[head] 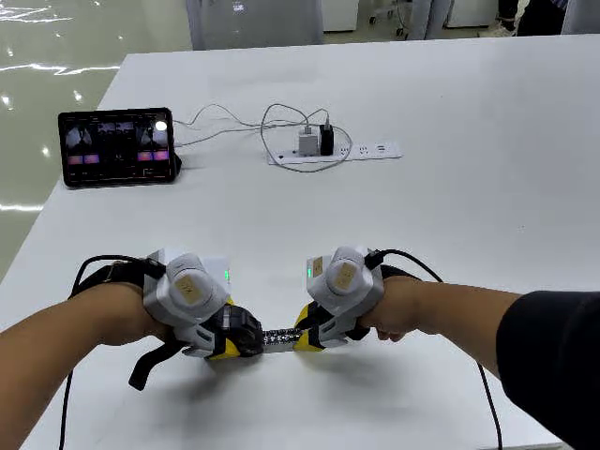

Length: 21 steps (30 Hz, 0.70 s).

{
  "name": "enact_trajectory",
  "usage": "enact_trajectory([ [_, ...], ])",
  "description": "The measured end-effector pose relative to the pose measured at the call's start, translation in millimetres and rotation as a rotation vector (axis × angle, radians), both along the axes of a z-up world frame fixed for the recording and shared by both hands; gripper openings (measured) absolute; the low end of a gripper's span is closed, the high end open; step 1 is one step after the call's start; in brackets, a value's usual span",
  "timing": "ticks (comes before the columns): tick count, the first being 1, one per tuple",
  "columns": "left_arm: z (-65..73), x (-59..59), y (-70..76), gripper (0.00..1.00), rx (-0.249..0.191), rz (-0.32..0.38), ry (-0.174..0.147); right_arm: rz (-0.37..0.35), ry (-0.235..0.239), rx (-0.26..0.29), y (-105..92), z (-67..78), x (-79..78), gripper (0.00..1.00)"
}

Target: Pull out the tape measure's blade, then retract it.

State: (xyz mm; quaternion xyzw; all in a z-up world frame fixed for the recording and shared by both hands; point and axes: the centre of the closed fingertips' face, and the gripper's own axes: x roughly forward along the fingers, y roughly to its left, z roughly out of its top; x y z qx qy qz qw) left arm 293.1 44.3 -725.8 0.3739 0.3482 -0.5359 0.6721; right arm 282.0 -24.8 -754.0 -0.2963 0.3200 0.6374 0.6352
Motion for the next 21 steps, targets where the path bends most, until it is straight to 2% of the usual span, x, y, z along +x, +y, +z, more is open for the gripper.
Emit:
enact_trajectory([
  [21, -0.2, 0.0, -0.3, 0.32, 0.0, -0.001, -0.001, -0.008, -0.007, -0.014, -16.7, -0.2, 0.7, 0.1],
])
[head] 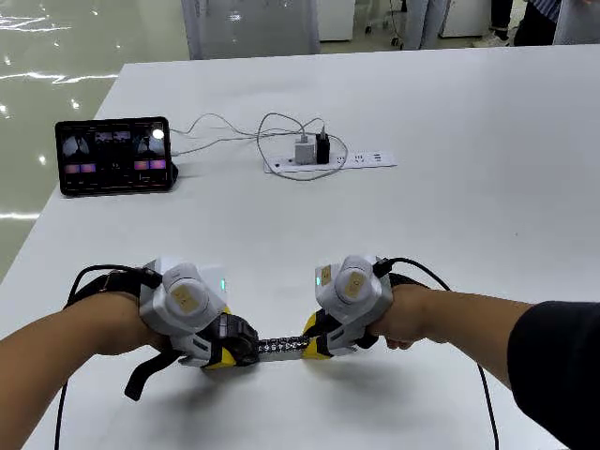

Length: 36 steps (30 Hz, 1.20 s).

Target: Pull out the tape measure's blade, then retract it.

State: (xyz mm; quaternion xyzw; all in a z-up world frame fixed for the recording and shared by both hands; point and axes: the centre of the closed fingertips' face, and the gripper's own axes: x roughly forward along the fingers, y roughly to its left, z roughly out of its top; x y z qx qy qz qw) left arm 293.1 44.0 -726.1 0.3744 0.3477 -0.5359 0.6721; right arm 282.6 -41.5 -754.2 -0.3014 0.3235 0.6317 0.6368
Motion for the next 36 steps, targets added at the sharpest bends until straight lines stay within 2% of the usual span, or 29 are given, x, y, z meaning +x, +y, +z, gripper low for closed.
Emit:
enact_trajectory([
  [36, -0.4, 0.5, -0.2, 0.32, 0.0, -0.001, 0.002, -0.019, 0.016, -0.016, -23.7, 1.0, 0.1, 0.1],
])
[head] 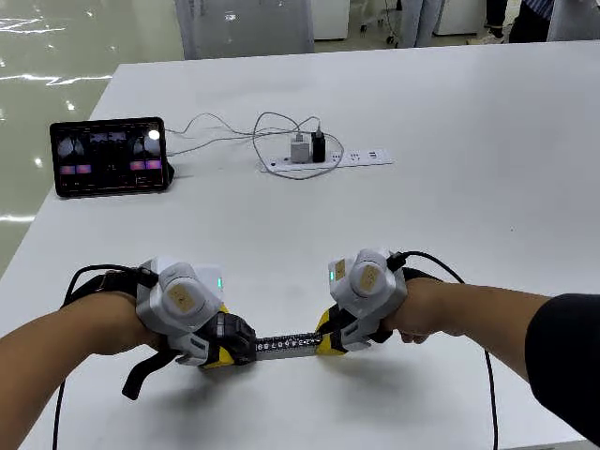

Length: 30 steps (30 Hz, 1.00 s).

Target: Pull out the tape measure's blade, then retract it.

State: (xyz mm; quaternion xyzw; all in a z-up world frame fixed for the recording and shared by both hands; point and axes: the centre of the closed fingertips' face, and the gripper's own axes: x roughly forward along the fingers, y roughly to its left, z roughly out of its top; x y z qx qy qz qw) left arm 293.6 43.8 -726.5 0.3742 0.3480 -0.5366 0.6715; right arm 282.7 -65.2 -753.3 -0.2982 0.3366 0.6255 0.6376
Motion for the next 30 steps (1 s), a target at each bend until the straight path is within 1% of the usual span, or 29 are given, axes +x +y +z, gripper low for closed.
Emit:
enact_trajectory([
  [30, -0.1, 0.2, -0.1, 0.32, -0.001, 0.002, -0.002, -0.008, 0.004, -0.018, -20.0, -1.4, 0.0, 0.1],
])
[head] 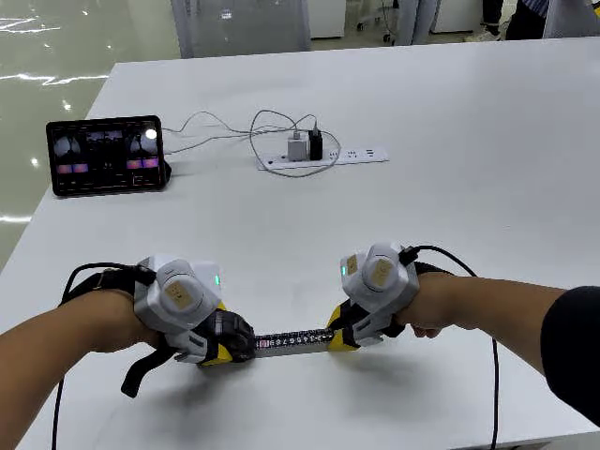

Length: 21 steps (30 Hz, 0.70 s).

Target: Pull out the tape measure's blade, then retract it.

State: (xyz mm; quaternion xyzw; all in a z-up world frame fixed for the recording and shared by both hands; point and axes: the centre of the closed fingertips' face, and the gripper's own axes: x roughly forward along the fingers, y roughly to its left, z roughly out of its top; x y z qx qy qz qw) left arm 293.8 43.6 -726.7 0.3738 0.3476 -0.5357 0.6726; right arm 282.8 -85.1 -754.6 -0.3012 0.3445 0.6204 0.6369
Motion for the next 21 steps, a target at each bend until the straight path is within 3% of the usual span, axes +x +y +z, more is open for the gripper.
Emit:
enact_trajectory([
  [21, -0.4, 0.2, 0.1, 0.32, 0.001, 0.0, -0.001, -0.011, 0.004, -0.006, -13.4, -0.9, 0.2, 0.1],
])
